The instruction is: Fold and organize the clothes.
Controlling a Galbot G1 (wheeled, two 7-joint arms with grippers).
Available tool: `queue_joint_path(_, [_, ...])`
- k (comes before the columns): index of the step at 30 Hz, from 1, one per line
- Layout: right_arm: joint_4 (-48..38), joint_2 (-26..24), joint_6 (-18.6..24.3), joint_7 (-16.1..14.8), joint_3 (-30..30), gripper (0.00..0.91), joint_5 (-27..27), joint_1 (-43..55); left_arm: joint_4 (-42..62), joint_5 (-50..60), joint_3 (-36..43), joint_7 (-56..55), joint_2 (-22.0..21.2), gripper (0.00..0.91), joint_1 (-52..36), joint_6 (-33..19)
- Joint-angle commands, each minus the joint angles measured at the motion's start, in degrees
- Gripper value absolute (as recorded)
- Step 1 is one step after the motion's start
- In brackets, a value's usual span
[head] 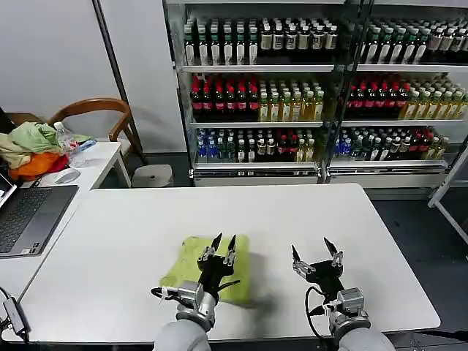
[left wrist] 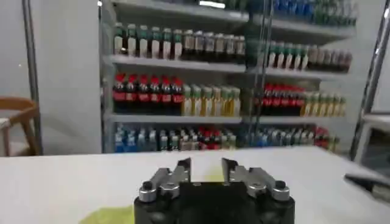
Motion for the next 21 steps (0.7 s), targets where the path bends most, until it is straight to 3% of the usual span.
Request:
queue_joint_path(1, [-0.39,0.34,-0.37,0.14,-0.55,0.907,0.52,1.61,-4.3,-4.64,-3.21,0.99,1.91,0.907,-2.37,-5.52])
queue_joint_path(6, [-1.49,0.61,-2.53,-0.05,-2.42,0.907,8.71,3.49,-3.99,0.64,-16.41,3.55,9.55,0.907,1.21,-9.07])
queue_joint_path(7, [-1.51,0.62,-4.78,0.36,-3.08,0.907,15.03,3.97,-2.81,0.67,-19.6,3.74,11.62,0.907,2.25,-9.35])
queue_joint_path(10, [-2.23,1.38,-9.39,0.61,-5.02,0.907,22.46,5.64,-1.1,-0.02,-27.61,4.86,14.87,0.907,4.4,-8.78])
queue_joint_path(14, [-3.66,3.17,-12.79,0.49,-9.01,0.907,25.43,7.51,-1.38,-0.63,-32.29,5.62,16.67,0.907,9.33,-8.99])
queue_joint_path(21, [-5.89,5.46,-14.29,0.77,-12.89,0.907,27.07,9.86,-1.26,-0.4,-32.13,5.33,14.95,0.907,11.18,-9.51])
